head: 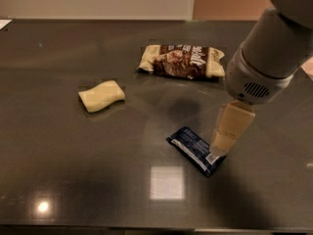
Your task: Move rxbar blueberry near sponge
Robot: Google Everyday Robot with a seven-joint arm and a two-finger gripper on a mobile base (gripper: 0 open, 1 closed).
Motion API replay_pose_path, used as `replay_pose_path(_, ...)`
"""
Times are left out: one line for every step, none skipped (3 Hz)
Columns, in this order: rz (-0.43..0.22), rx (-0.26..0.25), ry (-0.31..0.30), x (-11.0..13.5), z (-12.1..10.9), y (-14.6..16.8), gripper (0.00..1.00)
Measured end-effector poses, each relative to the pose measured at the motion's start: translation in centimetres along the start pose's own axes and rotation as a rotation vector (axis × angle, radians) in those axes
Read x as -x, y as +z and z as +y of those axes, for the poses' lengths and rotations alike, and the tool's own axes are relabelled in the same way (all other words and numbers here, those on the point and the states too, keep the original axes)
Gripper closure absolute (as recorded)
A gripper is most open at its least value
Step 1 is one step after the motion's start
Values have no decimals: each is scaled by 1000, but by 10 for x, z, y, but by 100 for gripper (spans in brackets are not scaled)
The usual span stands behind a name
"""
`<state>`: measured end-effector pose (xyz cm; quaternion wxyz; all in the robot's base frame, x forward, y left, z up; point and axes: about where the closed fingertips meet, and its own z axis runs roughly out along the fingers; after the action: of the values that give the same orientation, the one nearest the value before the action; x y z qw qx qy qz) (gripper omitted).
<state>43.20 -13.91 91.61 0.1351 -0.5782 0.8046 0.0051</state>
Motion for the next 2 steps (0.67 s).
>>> replay_pose_path(24,39,5,5,12,30,0)
replay_pose_path(50,71,0,7,22,56,0)
